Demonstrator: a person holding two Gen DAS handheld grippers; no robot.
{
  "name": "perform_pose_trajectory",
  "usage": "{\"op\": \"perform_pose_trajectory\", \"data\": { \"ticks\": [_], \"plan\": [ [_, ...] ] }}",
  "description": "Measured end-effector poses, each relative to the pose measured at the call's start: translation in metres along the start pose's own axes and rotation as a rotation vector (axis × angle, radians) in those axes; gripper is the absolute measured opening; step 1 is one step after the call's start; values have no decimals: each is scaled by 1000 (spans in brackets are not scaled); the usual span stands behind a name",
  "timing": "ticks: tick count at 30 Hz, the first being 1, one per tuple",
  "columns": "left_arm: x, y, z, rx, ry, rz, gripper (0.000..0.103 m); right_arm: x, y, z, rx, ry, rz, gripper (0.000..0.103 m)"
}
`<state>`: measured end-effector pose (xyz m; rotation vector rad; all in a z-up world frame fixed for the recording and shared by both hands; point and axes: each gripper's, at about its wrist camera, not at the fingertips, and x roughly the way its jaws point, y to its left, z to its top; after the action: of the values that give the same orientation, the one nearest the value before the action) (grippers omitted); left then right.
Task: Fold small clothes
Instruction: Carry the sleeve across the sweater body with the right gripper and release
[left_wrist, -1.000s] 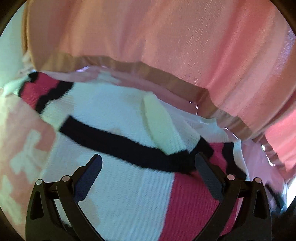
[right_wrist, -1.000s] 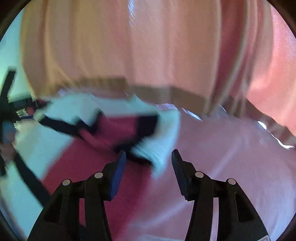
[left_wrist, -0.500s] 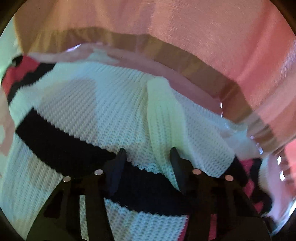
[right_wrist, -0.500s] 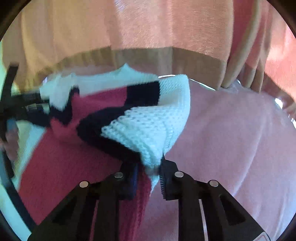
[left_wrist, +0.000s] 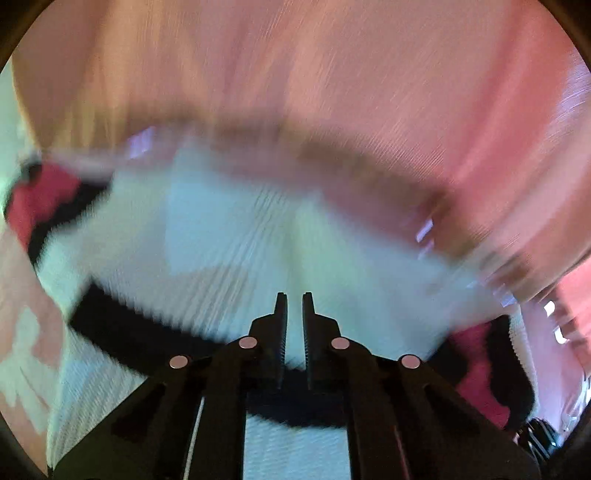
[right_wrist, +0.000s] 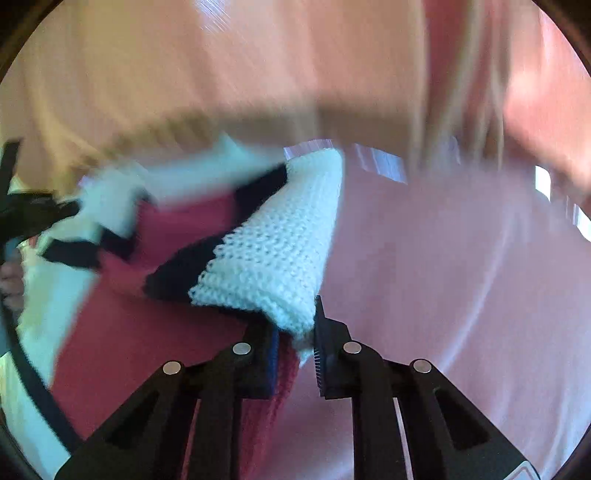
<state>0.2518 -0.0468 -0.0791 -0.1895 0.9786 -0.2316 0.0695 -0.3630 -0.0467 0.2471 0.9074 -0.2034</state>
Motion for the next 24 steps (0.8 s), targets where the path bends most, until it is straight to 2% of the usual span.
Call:
{"op": "perform_pose_trajectory", "data": {
  "ticks": [1, 2, 3, 4, 5, 6, 8, 10, 12, 13, 14, 16, 17, 18, 20, 21, 22, 24],
  "plan": [
    [6, 5, -2, -18, 31, -10, 9, 2, -5, 0, 24, -2, 15, 16],
    [8, 11, -5, -58, 48, -35, 17, 0, -5, 4, 31, -11, 21, 16],
    [4, 11, -5, -78, 30, -58, 26, -2, -3, 6, 29, -17, 26, 18],
    [1, 9, -4, -83, 13, -68, 51, -4, -1, 8, 29, -25, 31, 21],
    [-9, -1, 0, -85, -29, -74, 70, -5, 1, 8, 31, -28, 32, 21],
    [-13, -7, 2, -78, -48, -81, 74, -4, 2, 8, 28, -25, 32, 21],
    [-19, -32, 12, -28, -75, -88, 98, -3, 3, 6, 24, -20, 26, 22],
    [-8, -58, 20, 49, -54, -11, 98, -3, 3, 4, 28, -17, 29, 22],
    [20, -75, 24, 109, 35, 130, 98, -3, 0, 3, 28, -20, 32, 22],
    [32, -72, 25, 100, 78, 159, 94, -3, -2, 2, 30, -21, 34, 22],
    [38, -66, 24, 86, 96, 162, 71, -1, -3, 2, 30, -20, 35, 22],
    [52, -55, 21, 43, 159, 113, 40, 1, -3, 1, 27, -24, 33, 22],
    [50, -47, 22, 15, 156, 77, 19, 4, -3, 4, 25, -22, 34, 22],
    [42, -40, 25, 6, 128, 31, 7, 3, -1, 3, 23, -25, 33, 18],
    [21, -30, 31, -2, 76, -44, 7, -4, 0, 5, 15, -64, 43, 15],
    [2, -24, 34, -4, 19, -79, 7, -15, 3, 7, 12, -109, 51, 14],
    [-26, -15, 37, -6, -74, -118, 7, -24, 5, 8, 14, -143, 63, 14],
    [-50, -1, 44, -12, -151, -130, 7, -43, 9, 9, 14, -205, 78, 14]
  ]
}}
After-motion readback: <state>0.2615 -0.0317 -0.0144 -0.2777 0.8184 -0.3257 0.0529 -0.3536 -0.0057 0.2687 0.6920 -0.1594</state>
